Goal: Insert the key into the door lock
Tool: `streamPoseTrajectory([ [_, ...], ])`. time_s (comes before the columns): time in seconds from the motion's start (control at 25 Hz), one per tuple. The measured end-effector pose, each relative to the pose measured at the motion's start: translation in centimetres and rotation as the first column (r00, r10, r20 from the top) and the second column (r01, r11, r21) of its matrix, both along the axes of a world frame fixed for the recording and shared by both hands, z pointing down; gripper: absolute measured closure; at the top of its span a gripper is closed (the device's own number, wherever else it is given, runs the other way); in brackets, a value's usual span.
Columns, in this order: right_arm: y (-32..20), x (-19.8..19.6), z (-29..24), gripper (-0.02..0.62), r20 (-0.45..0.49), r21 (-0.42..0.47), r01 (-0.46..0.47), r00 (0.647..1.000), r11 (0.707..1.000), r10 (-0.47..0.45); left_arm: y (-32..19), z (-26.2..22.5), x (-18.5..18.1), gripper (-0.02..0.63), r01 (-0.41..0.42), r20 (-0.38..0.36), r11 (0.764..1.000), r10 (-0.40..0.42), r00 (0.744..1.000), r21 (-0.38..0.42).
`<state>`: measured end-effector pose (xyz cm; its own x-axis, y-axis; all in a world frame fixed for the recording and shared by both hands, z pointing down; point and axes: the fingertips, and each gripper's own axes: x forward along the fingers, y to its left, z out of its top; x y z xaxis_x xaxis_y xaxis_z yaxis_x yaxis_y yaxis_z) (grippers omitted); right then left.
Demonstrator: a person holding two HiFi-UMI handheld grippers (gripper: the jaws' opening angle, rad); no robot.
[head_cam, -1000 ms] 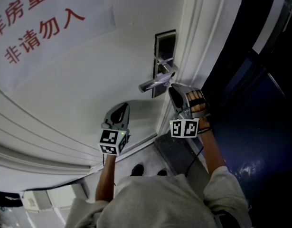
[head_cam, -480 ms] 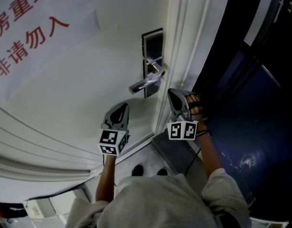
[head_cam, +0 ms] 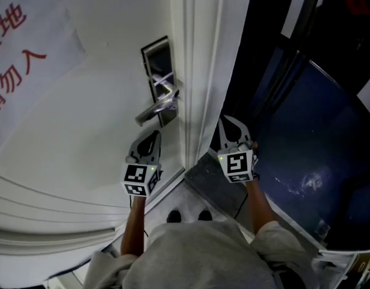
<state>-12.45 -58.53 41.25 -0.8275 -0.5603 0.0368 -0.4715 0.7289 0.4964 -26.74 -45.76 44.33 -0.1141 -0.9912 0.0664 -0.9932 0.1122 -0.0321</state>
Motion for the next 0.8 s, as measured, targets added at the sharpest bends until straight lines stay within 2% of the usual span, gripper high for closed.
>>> streamPoseTrajectory([
  [0.2, -1.6, 5.8, 0.3, 0.574, 0.085, -0.121, -0.125, 0.987, 0.985, 0.135, -3.0, 0.7, 2.8, 0.589, -0.097, -0.021, 0.995, 0.097, 0.995, -0.017],
  [0.44, -3.0, 13.9, 1.9, 0.574, 0.173, -0.266, -0.285, 0.925, 0.921, 0.337, -6.0, 0.8, 5.7, 0.589, -0.193, -0.024, 0.981, 0.193, 0.981, -0.016],
  [0.64, -2.7, 18.4, 3.8, 0.574, 0.167, -0.31, -0.369, 0.886, 0.876, 0.432, -7.5, 1.6, 7.3, 0.589, -0.233, -0.031, 0.972, 0.232, 0.972, -0.019],
  [0.8, -2.4, 20.6, 4.6, 0.574, 0.154, -0.317, -0.418, 0.863, 0.851, 0.481, -8.5, 2.0, 8.6, 0.589, -0.266, -0.042, 0.964, 0.265, 0.963, -0.024],
])
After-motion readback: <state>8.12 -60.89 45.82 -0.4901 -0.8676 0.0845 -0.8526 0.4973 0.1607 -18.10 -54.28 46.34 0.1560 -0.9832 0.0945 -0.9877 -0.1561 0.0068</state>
